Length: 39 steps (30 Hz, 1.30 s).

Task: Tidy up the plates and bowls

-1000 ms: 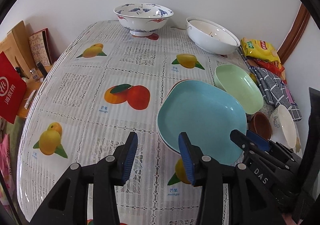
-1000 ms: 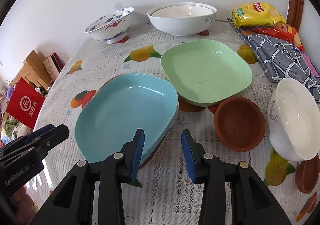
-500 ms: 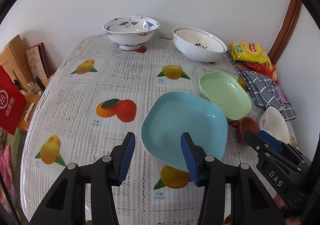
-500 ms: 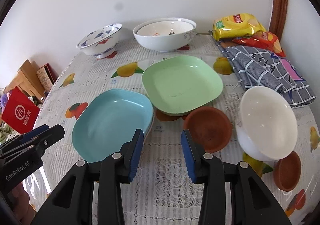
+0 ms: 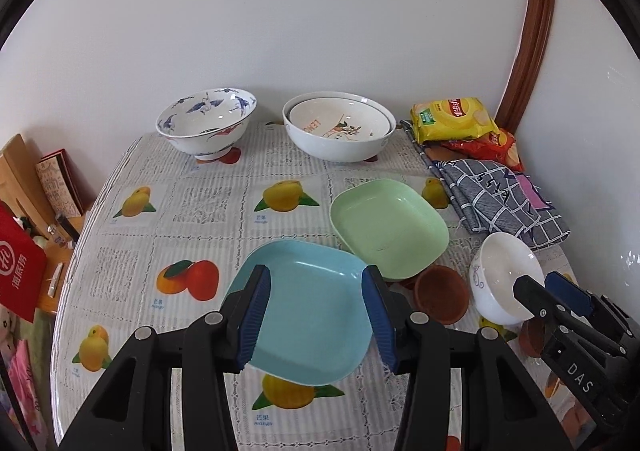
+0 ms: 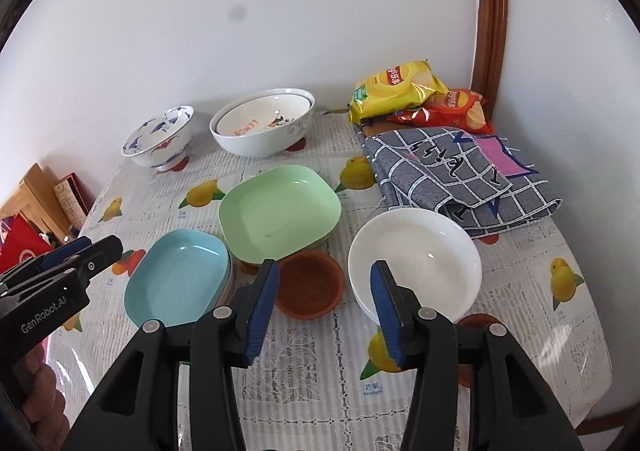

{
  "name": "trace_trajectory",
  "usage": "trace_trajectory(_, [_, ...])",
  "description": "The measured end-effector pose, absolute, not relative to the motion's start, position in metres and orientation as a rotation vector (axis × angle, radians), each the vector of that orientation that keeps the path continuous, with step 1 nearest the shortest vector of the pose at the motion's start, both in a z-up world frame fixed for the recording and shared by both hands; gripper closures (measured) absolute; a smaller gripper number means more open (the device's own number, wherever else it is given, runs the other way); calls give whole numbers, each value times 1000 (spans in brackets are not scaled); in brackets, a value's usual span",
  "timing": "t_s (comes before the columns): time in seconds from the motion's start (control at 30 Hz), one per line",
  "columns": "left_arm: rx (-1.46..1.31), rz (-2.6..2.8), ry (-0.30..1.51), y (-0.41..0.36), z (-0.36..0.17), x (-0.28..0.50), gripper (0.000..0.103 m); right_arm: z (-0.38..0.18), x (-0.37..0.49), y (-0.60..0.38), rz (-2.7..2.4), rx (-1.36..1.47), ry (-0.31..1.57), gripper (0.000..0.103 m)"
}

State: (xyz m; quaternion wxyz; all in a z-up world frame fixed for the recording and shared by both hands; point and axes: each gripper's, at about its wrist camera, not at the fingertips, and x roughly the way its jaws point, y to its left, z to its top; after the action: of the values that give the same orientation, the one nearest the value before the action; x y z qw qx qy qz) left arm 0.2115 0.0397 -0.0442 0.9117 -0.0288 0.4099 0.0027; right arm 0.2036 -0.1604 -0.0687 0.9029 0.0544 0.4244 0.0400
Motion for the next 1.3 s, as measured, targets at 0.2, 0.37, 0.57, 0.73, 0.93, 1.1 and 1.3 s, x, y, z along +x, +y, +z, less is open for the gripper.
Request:
trace_trajectory(0.2, [-36,3,874,27,-43,230,58,-62,211,-171,95,103,890,53])
trace_trajectory(0.37, [-46,20,891,26,-47,242,53,-61,223,-177,132,117,904,53])
trace_trajectory(0.57, [-40,35,892,27,-52,258,41,-68,246,-177,145,114,920,51])
trace_trajectory(0.73, [-22,56,928,30,-64,278,41,-76,268,-174,153,113,923,51])
trace_trajectory(0.93, [-30,57,951,36,-76,299,41,-84,297,-167,167,123,932,51])
trace_trajectory(1.1, [-42,51,975,39,-88,320,41,-97,322,-157,160,124,952,51])
trace_trajectory(1.3, [-45,29,1002,36,-104,341,41,-127,344,-146,171,135,1012,51])
